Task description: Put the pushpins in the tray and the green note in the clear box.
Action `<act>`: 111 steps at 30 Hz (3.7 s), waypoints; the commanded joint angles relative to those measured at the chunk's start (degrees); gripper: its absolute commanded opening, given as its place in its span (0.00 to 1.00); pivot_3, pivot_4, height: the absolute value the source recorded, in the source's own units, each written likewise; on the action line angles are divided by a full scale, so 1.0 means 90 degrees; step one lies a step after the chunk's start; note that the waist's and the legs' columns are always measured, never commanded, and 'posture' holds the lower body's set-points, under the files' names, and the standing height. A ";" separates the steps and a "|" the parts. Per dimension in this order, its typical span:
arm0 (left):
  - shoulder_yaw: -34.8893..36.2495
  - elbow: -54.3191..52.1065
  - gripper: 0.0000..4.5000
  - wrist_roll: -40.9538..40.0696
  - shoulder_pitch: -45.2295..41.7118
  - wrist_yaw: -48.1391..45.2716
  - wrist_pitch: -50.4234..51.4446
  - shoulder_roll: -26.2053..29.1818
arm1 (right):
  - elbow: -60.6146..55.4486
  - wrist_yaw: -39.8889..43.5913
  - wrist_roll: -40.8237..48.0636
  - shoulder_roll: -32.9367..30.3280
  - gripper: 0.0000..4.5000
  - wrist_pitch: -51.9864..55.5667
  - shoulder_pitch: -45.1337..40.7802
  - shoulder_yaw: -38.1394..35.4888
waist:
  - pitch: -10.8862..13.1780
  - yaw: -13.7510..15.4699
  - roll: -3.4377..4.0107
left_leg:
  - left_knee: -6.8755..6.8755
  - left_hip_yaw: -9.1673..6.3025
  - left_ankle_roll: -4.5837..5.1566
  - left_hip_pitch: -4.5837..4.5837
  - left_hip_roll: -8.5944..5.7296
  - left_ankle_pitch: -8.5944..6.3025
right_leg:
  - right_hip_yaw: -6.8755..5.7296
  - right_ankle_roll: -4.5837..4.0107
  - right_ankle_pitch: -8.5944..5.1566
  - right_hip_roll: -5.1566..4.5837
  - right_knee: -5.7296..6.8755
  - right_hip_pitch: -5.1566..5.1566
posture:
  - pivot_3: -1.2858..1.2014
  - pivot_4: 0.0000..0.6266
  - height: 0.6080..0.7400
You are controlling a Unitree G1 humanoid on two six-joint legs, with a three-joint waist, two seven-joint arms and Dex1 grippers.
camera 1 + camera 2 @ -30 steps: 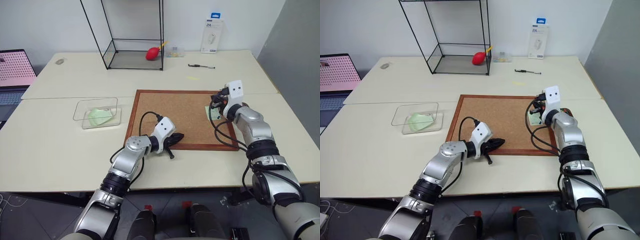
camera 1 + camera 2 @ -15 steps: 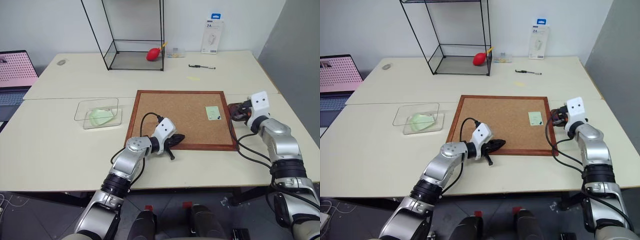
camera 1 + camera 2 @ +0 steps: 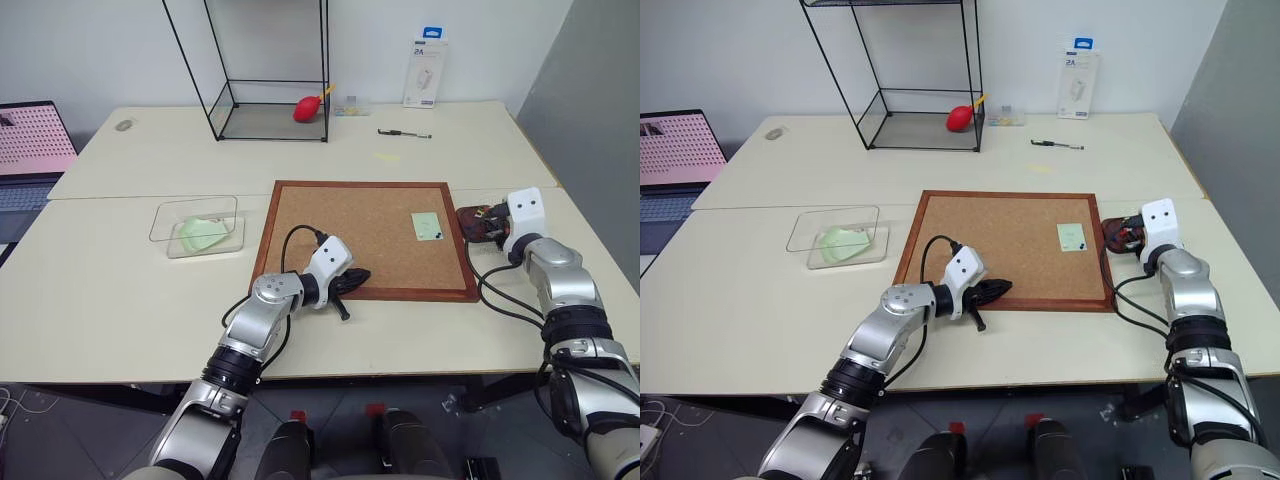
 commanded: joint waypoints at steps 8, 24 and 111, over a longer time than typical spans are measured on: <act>-0.0235 0.0316 0.00 0.0129 0.0219 -0.0069 0.0085 0.0009 | -0.0422 0.0011 0.0079 -0.0131 0.89 -0.0014 -0.0084 -0.0100 | 0.0000 0.0000 0.0001 | 0.0000 0.0000 0.0000 0.0000 0.0000 0.0000 | 0.0001 0.0000 0.0000 0.0000 0.0000 0.0000 | 0.52 0.24 1.00; -0.0252 0.0364 0.00 0.0165 0.0228 -0.0062 0.0003 0.0015 | -0.2394 0.1005 0.1263 0.0266 0.89 0.0605 0.0904 -0.0350 | -0.0008 0.0002 0.0010 | 0.0000 -0.0005 0.0000 0.0001 0.0001 0.0000 | -0.0003 0.0001 0.0000 0.0001 0.0000 0.0002 | 0.52 0.24 1.00; -0.0331 0.0443 0.00 0.0212 0.0186 -0.0068 0.0025 0.0069 | -0.0710 -0.0235 -0.0314 0.0051 0.01 -0.0986 0.0556 0.0206 | -0.0015 0.0021 0.0015 | -0.0001 -0.0010 0.0000 -0.0002 0.0002 0.0000 | -0.0011 0.0000 -0.0002 0.0002 -0.0007 0.0002 | 0.52 0.24 1.00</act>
